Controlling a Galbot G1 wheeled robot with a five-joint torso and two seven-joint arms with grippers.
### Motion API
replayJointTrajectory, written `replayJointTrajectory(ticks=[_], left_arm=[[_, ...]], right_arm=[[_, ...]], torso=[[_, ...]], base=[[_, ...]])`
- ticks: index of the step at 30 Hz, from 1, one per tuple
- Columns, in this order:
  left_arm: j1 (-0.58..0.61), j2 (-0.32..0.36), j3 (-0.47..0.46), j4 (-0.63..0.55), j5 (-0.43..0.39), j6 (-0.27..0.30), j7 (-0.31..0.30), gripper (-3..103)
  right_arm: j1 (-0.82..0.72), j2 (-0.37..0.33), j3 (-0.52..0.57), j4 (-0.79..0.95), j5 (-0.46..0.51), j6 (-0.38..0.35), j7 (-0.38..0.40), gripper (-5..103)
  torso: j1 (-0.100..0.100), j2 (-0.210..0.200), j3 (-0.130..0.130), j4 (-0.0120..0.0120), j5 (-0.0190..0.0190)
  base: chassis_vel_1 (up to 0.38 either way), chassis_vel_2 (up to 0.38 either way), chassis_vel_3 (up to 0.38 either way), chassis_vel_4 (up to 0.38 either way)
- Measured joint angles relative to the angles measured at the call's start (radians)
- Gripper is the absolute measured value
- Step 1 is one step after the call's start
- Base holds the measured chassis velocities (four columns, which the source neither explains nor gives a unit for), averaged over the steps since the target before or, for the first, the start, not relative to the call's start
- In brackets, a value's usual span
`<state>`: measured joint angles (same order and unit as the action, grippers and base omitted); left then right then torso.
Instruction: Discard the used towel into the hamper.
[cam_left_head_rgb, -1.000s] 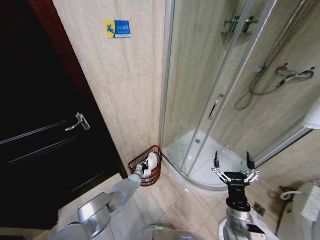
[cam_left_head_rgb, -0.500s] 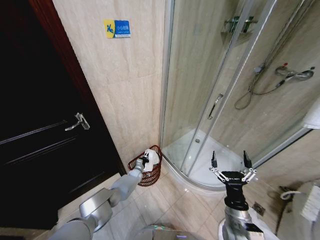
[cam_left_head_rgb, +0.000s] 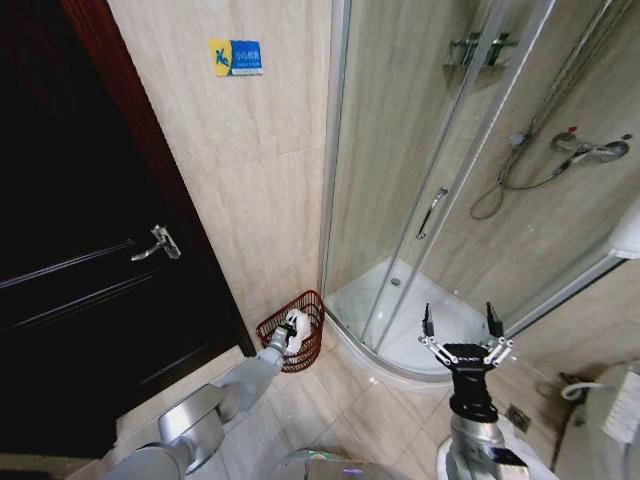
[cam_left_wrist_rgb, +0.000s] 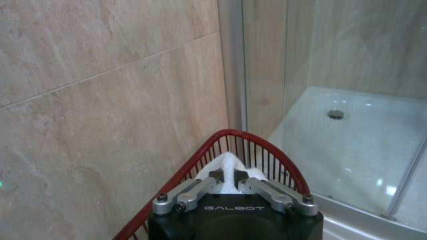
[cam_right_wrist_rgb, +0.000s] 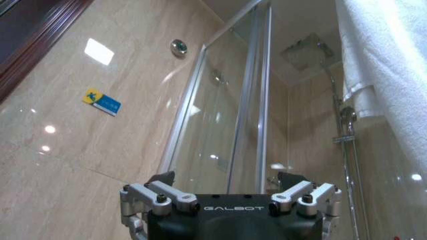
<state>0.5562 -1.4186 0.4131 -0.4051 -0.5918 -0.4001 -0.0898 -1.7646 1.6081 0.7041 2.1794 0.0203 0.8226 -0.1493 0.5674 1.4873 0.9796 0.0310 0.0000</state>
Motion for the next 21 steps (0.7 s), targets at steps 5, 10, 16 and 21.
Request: replayJointTrajectory(ticks=[5,10,16,21], left_arm=[[0.0,0.0,0.002,0.002,0.003,0.0,0.0,7],[0.001,0.0,0.002,0.003,0.006,0.0,0.002,7],[0.001,0.001,0.002,0.003,0.017,0.0,0.002,7],[0.0,0.005,0.001,0.003,0.033,-0.004,0.0,7]], right_arm=[[0.001,0.0,-0.001,0.0,0.009,0.0,-0.018,100],[0.001,0.0,-0.001,-0.005,0.017,0.0,-0.033,100],[0.002,0.0,-0.002,-0.005,0.013,0.0,-0.033,100],[0.002,0.0,-0.003,-0.008,0.013,0.0,-0.031,100]], torso=[[0.0,0.0,0.0,0.0001,0.0],[0.0,0.0,0.0,0.0,0.0],[0.0,0.0,0.0,0.0001,0.0],[0.0,0.0,0.0,0.0001,-0.0001]], base=[[0.0,0.0,0.0,0.0],[0.0,0.0,0.0,0.0],[0.0,0.0,0.0,0.0],[-0.047,0.044,0.041,-0.055]])
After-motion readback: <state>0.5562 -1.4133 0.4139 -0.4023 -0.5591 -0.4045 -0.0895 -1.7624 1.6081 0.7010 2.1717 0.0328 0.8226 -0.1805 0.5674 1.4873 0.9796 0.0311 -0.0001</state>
